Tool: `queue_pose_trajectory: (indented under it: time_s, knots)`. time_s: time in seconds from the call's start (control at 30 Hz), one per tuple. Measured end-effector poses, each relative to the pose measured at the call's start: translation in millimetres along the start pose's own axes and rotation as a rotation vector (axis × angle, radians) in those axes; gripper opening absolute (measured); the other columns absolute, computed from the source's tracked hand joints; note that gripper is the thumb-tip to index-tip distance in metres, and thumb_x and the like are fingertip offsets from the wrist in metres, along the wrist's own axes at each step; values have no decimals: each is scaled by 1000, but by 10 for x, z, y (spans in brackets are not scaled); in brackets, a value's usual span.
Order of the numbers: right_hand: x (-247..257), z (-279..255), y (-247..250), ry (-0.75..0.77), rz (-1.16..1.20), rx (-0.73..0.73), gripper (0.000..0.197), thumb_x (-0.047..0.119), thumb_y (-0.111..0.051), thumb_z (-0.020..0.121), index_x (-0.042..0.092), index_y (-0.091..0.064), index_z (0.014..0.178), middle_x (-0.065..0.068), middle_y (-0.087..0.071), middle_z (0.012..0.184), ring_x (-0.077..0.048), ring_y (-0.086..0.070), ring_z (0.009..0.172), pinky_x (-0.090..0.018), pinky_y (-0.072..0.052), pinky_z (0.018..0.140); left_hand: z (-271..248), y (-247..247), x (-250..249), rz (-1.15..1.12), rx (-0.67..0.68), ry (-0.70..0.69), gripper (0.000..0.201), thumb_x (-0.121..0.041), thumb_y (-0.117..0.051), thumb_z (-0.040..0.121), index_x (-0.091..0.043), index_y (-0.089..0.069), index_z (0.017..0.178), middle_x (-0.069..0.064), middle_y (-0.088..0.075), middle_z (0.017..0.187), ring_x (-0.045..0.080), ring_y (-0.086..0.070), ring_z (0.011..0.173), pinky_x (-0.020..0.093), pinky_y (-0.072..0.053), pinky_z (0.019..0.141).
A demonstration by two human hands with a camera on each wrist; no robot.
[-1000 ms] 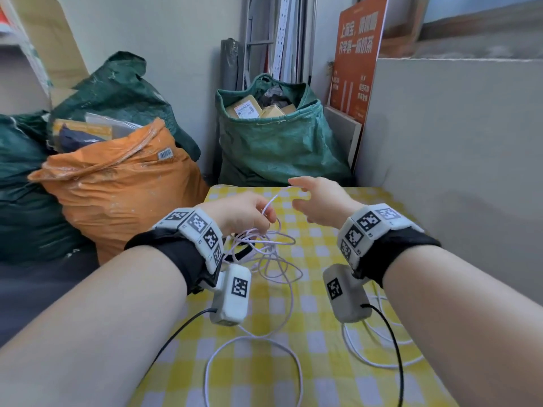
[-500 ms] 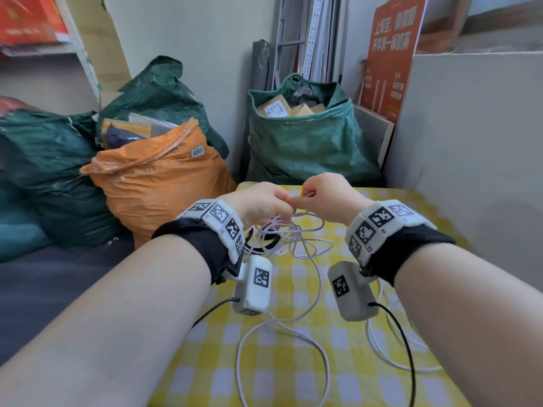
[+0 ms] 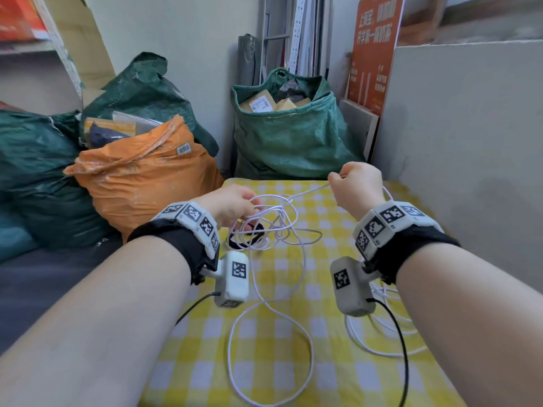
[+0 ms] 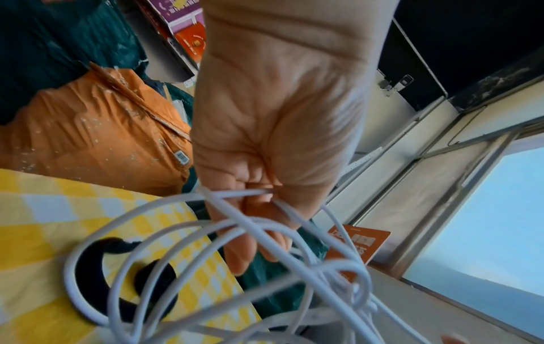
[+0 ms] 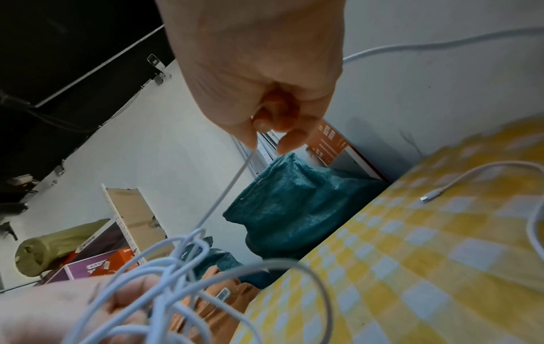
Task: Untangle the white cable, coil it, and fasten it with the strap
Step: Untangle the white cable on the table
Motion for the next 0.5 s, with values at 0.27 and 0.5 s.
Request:
queue_pose_trajectory:
  time_s: [0.27, 0.5]
  knots:
    - [-230, 62, -67, -172, -132, 59, 24, 24, -46, 90, 8, -60, 77, -12, -65, 85, -31, -61, 87, -27, -39, 69, -71, 138, -66, 199, 32, 8, 20, 7, -53, 84, -10, -61, 82, 4, -62, 63, 9, -44, 39, 17, -33, 36]
    - [65, -118, -221, -32, -88, 417, 30, 10, -39, 94, 12, -64, 110, -9, -65, 99, -27, -68, 75, -33, -58, 62, -119, 66, -246, 163, 79, -26, 24, 6, -46, 87, -10, -63, 91, 2, -67, 69, 6, -45, 47, 15, -29, 36]
Point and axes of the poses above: each hand's wrist, its own z-axis towards the middle knuckle, its own y-axis out of the back of the hand, x = y × z, the point moved 2 cm from there along z, towards the middle knuckle
